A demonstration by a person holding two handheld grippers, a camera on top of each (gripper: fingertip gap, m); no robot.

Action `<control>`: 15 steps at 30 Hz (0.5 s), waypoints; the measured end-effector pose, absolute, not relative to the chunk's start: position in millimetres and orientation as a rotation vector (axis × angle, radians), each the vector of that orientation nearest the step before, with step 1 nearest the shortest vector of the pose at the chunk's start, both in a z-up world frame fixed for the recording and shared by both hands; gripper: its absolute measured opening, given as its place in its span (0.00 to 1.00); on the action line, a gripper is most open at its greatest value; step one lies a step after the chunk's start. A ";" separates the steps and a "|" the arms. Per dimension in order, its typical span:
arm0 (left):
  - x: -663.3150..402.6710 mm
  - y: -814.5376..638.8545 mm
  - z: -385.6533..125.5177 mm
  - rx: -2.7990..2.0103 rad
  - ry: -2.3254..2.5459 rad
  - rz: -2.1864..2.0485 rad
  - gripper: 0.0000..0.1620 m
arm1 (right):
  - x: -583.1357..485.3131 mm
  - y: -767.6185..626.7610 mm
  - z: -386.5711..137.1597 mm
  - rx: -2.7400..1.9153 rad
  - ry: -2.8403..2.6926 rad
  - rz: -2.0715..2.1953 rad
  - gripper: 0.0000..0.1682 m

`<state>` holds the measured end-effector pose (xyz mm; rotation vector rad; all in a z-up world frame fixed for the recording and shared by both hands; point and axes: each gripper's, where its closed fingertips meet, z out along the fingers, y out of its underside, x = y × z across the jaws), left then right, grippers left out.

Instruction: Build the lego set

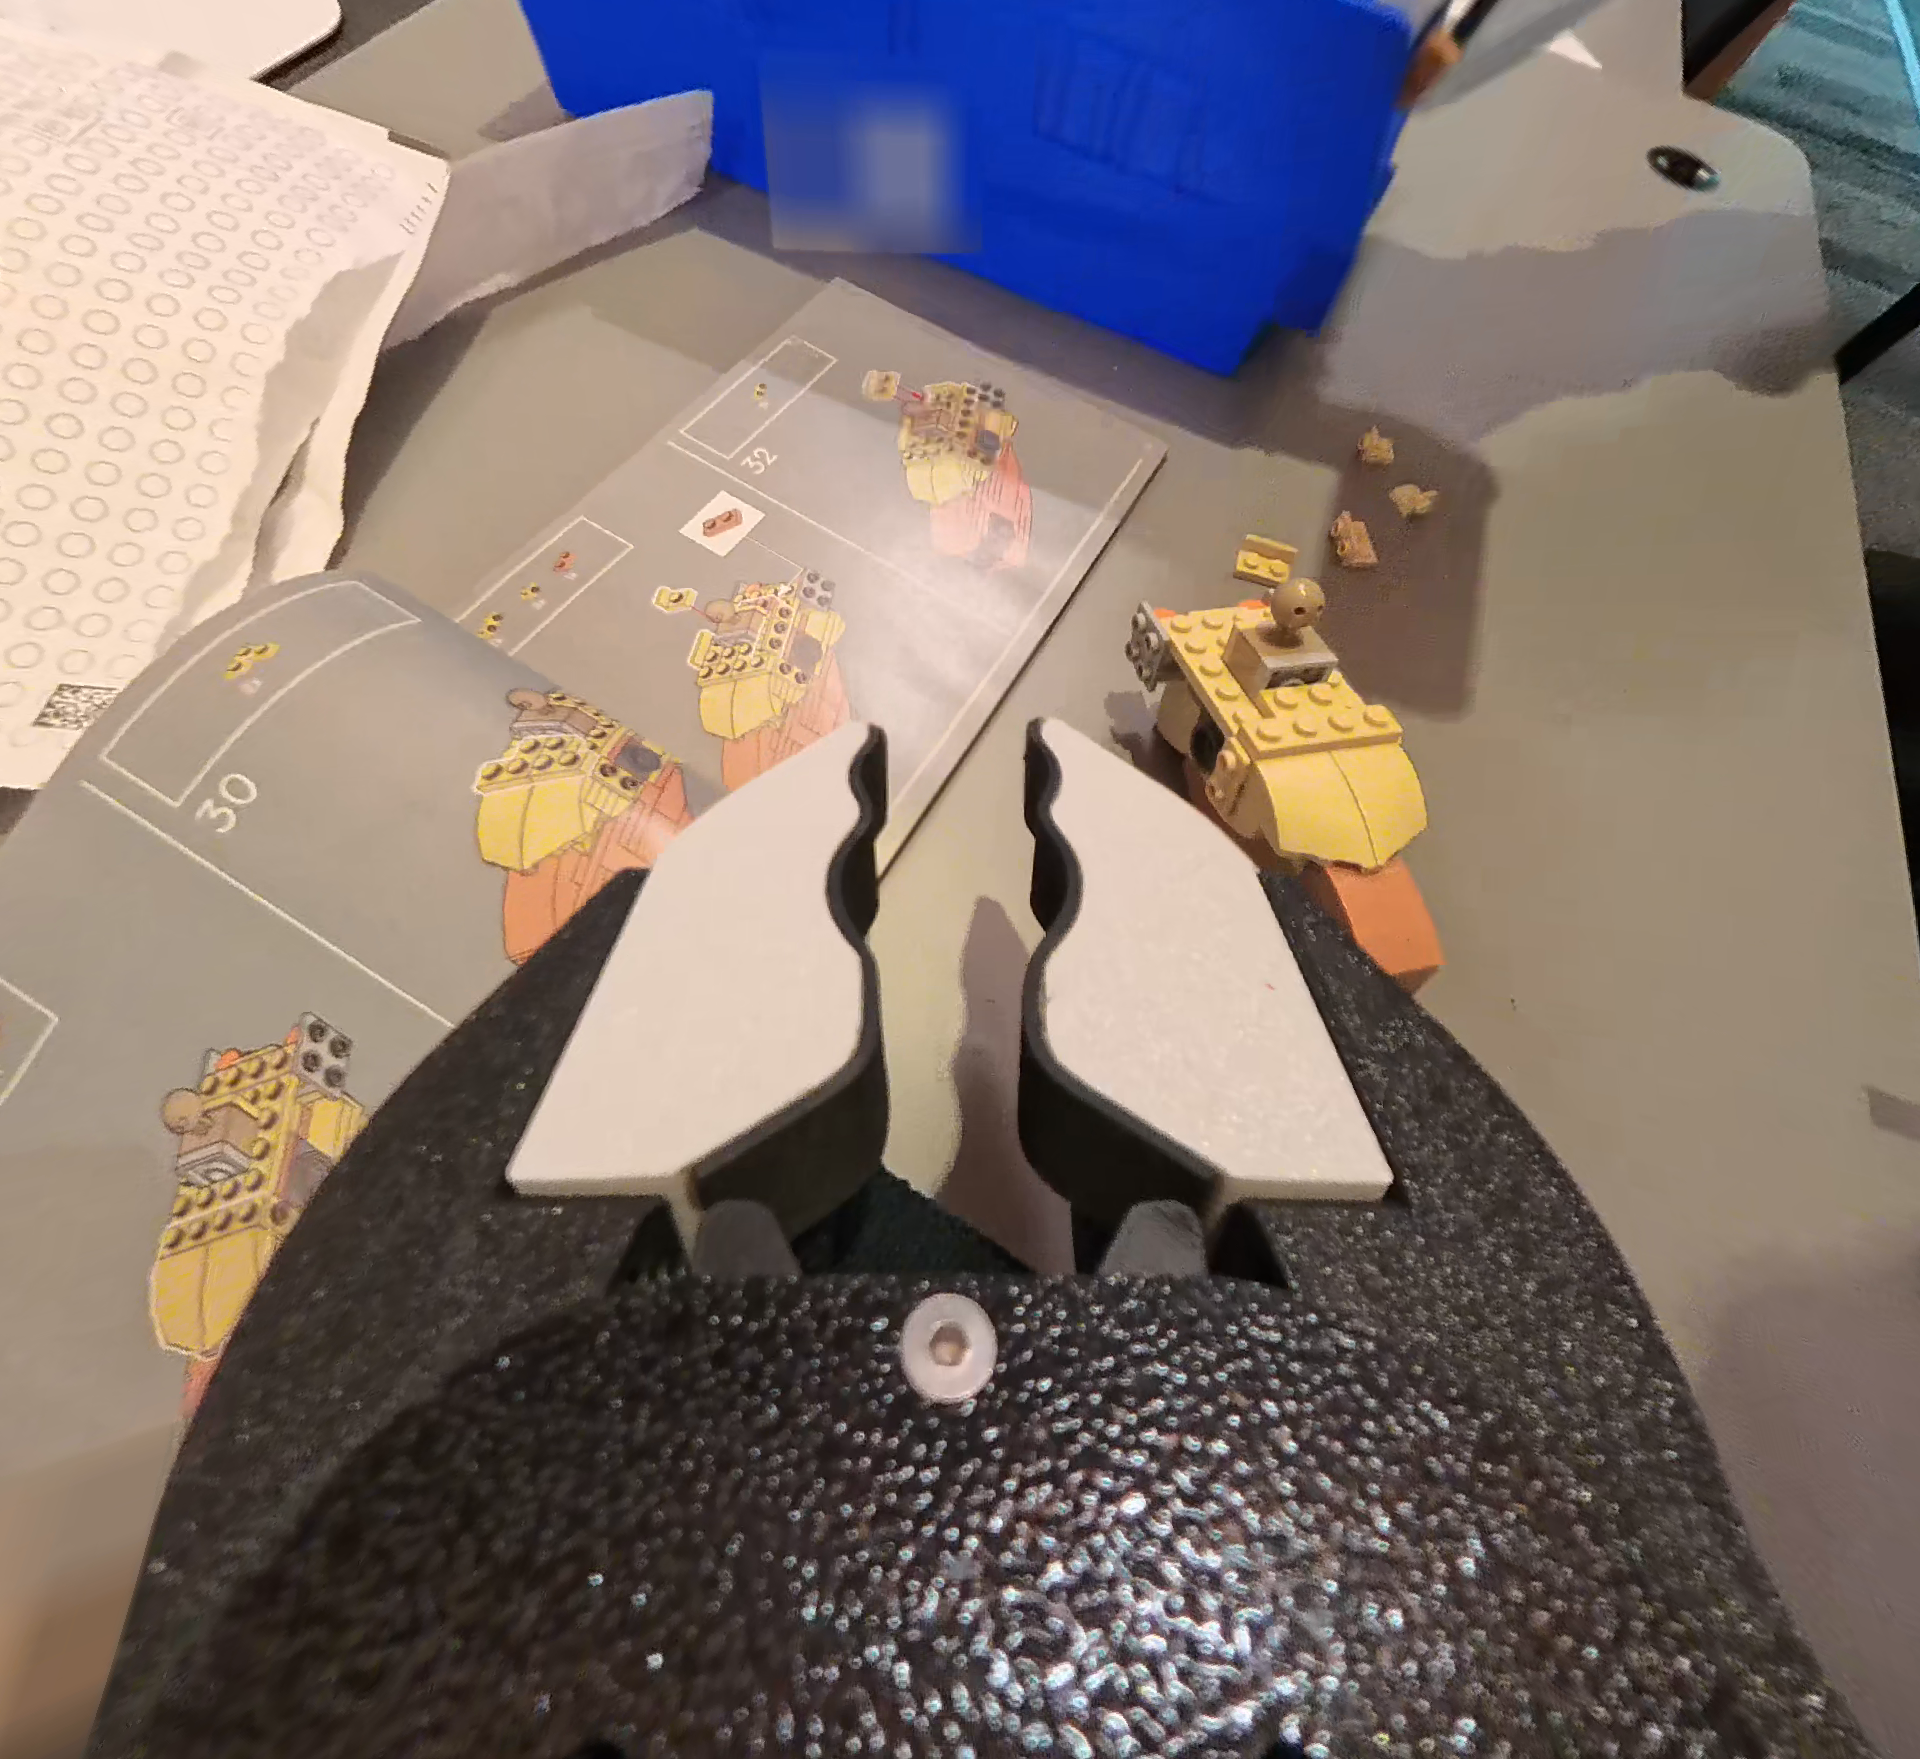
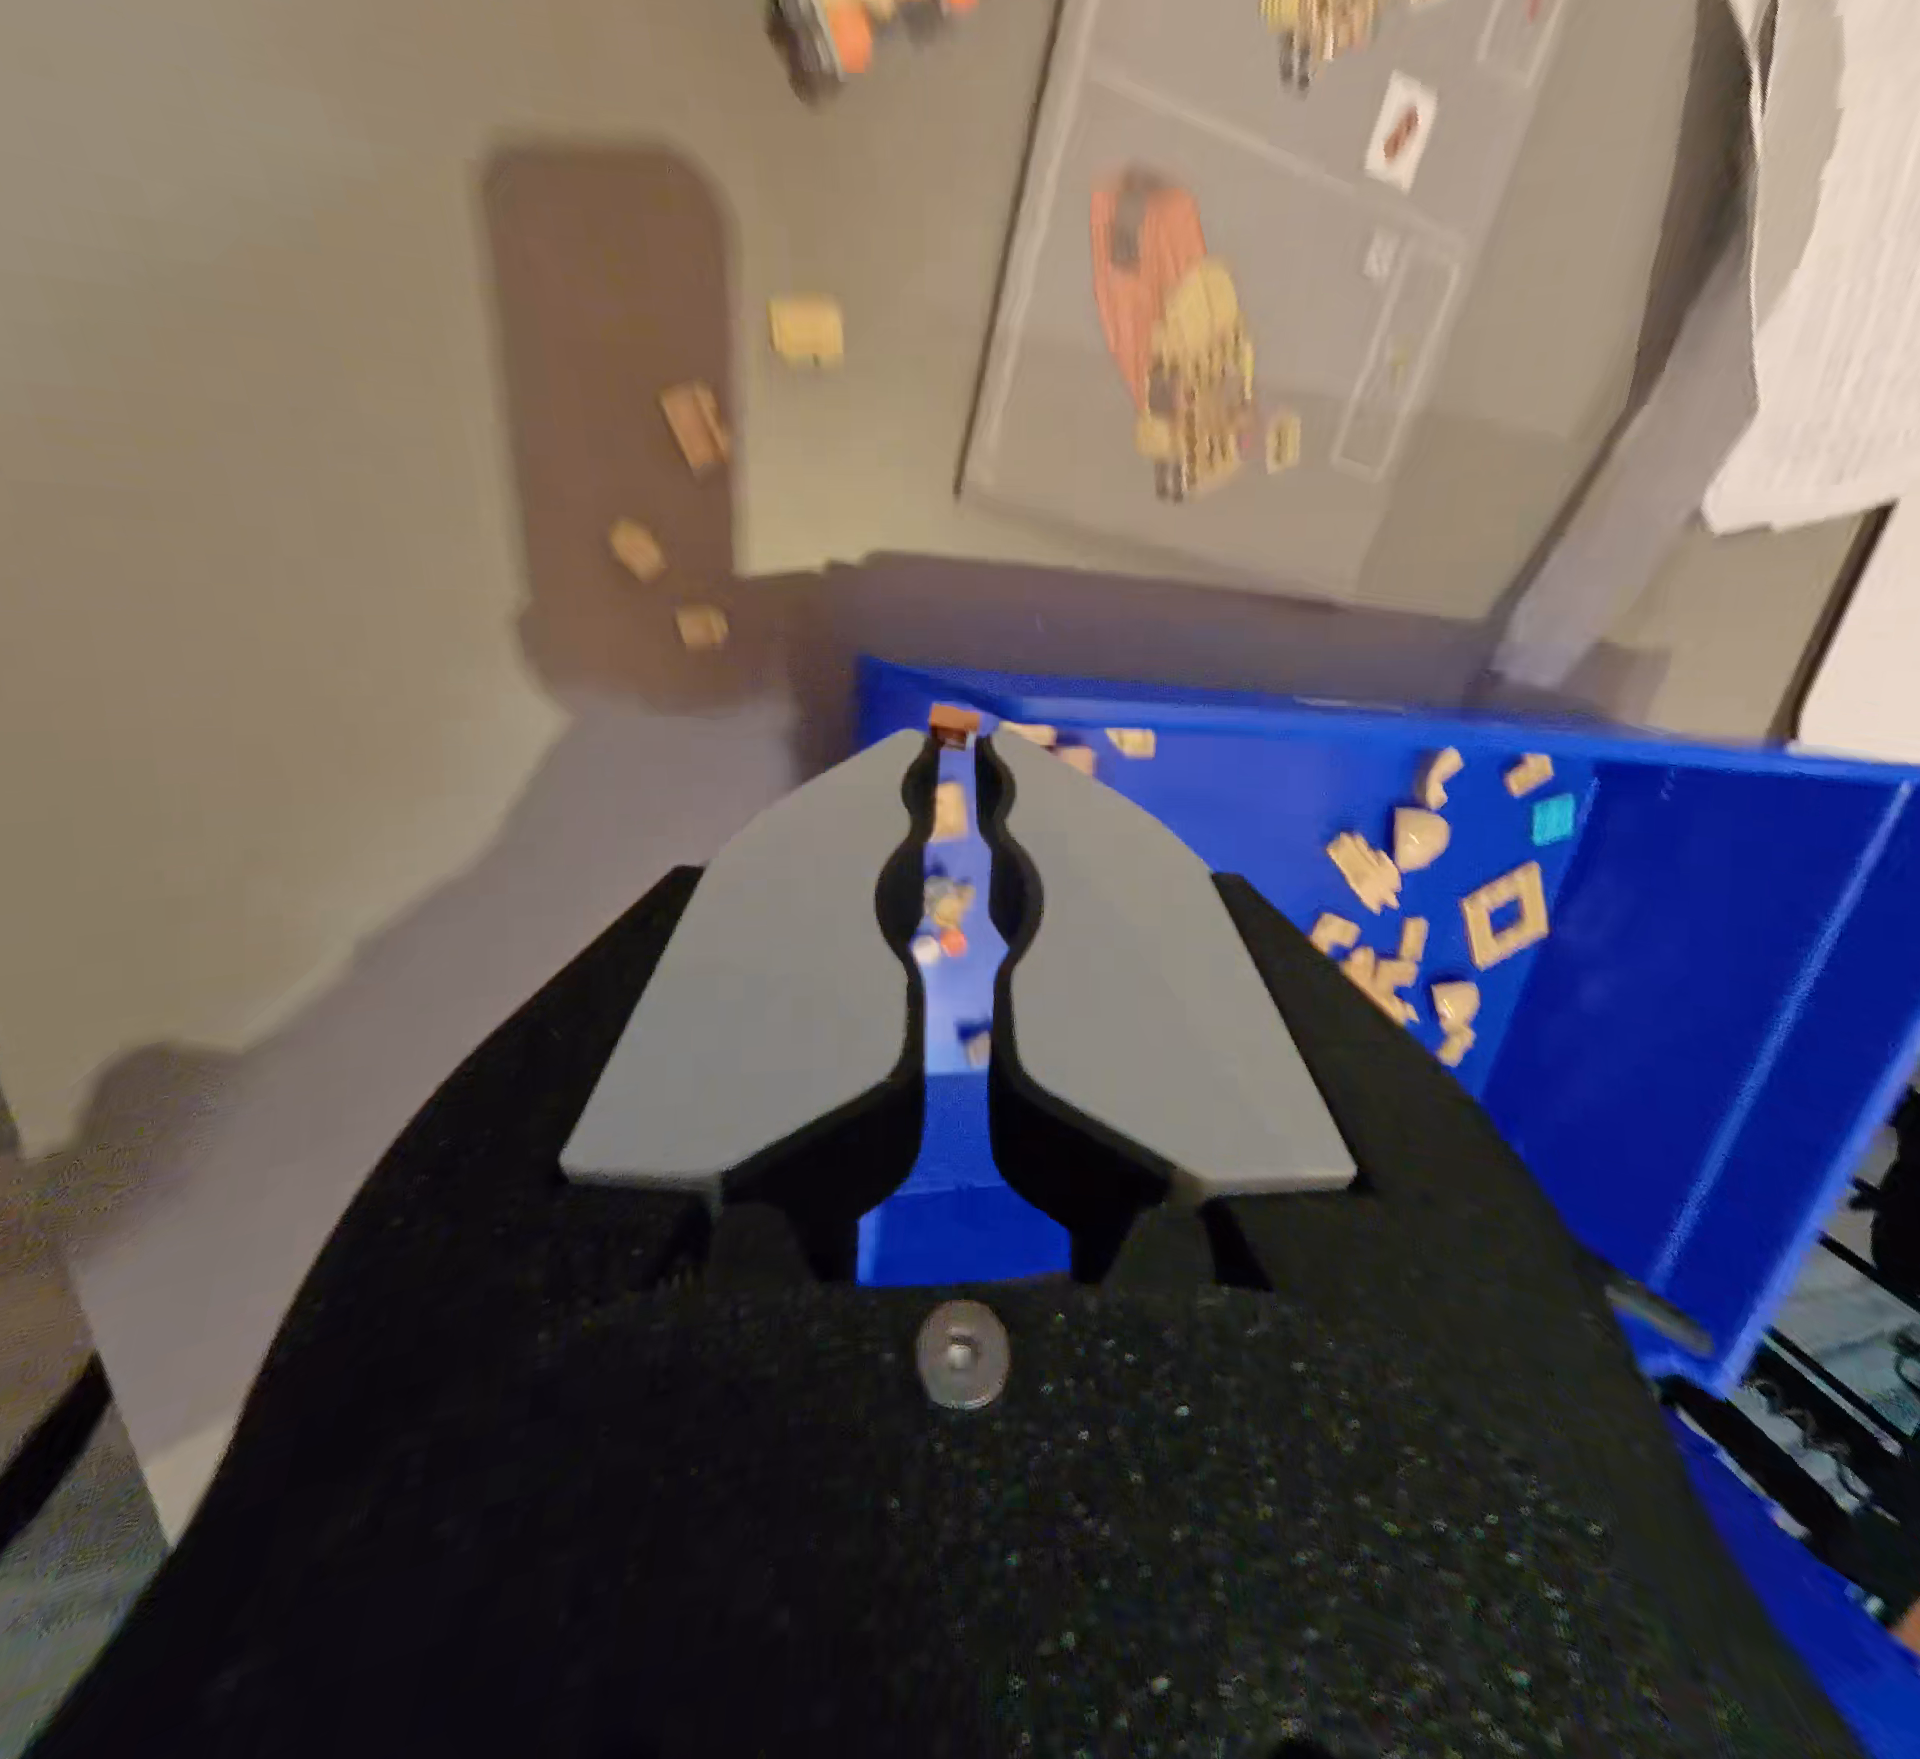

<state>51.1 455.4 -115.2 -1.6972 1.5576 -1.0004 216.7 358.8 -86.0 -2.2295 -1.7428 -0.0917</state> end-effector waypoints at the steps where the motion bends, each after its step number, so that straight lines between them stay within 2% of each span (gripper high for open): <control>1: 50.3 453.5 -115.7 -1.692 1.565 -1.001 0.15 | 200.3 356.6 -91.7 -2.220 -1.716 -0.064 0.04; 8: 48.2 443.5 -120.3 -1.691 1.587 -1.028 0.15 | 192.9 356.2 -103.5 -2.274 -1.575 -0.267 0.04; 15: 50.8 436.1 -118.8 -1.666 1.614 -1.021 0.15 | 209.6 326.6 -92.0 -2.320 -1.396 -0.016 0.04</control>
